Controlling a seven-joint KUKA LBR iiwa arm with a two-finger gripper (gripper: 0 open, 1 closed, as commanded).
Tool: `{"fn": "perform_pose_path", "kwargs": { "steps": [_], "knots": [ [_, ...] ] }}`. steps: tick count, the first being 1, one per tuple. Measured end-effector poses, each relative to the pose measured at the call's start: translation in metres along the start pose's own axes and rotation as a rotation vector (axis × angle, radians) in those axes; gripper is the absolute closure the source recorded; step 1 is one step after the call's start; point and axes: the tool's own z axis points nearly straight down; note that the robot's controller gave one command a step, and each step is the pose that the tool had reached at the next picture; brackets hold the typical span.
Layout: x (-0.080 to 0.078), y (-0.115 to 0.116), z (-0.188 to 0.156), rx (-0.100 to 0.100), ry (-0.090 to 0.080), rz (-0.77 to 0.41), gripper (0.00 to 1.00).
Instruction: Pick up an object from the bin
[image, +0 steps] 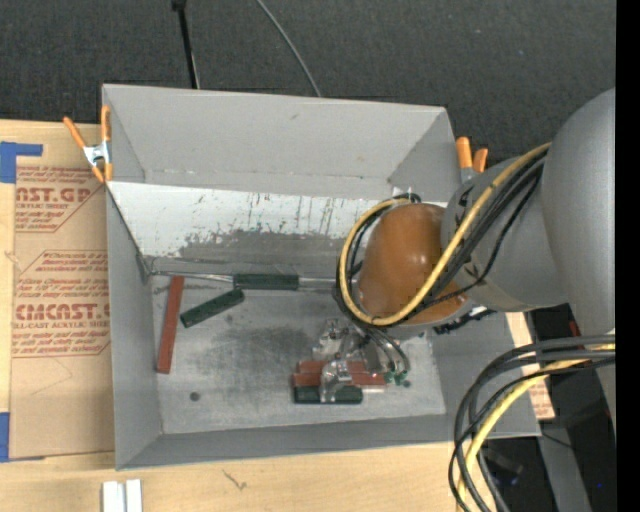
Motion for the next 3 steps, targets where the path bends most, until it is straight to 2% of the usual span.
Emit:
{"fn": "perform_pose_path", "kwargs": {
  "steps": [1,2,3],
  "knots": [
    [-0.028,0.004,-0.111,0.002,-0.006,0.029,1.00],
    [-0.028,0.004,-0.111,0.002,-0.006,0.029,1.00],
    [-0.017,-0.037,-0.059,0.002,-0.012,0.078,1.00]
  ]
}}
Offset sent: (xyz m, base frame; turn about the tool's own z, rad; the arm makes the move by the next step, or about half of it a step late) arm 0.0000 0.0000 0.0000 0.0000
